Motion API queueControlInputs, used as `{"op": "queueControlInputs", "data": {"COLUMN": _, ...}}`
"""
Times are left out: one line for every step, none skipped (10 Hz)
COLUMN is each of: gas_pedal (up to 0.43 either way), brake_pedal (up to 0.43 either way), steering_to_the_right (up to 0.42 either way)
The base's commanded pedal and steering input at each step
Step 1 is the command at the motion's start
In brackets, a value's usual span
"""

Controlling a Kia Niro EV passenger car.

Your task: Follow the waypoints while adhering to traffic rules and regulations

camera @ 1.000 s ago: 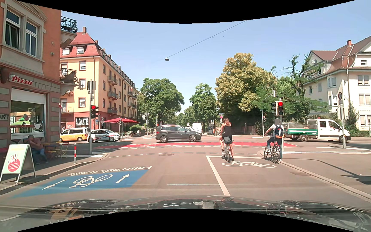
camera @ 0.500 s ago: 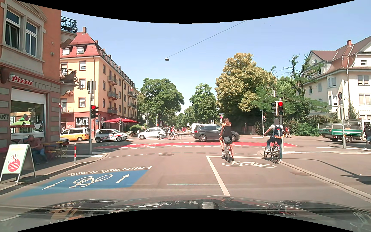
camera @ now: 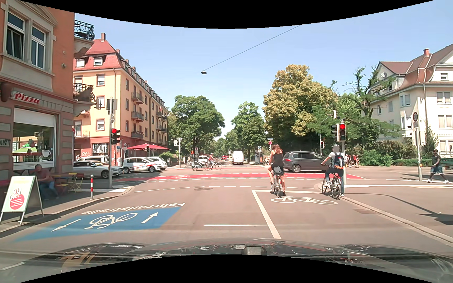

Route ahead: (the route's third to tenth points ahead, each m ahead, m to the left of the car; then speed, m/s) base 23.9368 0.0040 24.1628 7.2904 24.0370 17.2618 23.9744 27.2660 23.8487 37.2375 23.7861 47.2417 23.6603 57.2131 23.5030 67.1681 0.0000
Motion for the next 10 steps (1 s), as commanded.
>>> {"op": "queueControlInputs", "data": {"gas_pedal": 0.0, "brake_pedal": 0.232, "steering_to_the_right": 0.003}}
{"op": "queueControlInputs", "data": {"gas_pedal": 0.0, "brake_pedal": 0.232, "steering_to_the_right": 0.003}}
{"op": "queueControlInputs", "data": {"gas_pedal": 0.0, "brake_pedal": 0.232, "steering_to_the_right": 0.003}}
{"op": "queueControlInputs", "data": {"gas_pedal": 0.0, "brake_pedal": 0.232, "steering_to_the_right": 0.003}}
{"op": "queueControlInputs", "data": {"gas_pedal": 0.0, "brake_pedal": 0.232, "steering_to_the_right": 0.003}}
{"op": "queueControlInputs", "data": {"gas_pedal": 0.0, "brake_pedal": 0.232, "steering_to_the_right": 0.003}}
{"op": "queueControlInputs", "data": {"gas_pedal": 0.0, "brake_pedal": 0.238, "steering_to_the_right": 0.003}}
{"op": "queueControlInputs", "data": {"gas_pedal": 0.0, "brake_pedal": 0.232, "steering_to_the_right": 0.003}}
{"op": "queueControlInputs", "data": {"gas_pedal": 0.0, "brake_pedal": 0.232, "steering_to_the_right": 0.003}}
{"op": "queueControlInputs", "data": {"gas_pedal": 0.0, "brake_pedal": 0.238, "steering_to_the_right": 0.003}}
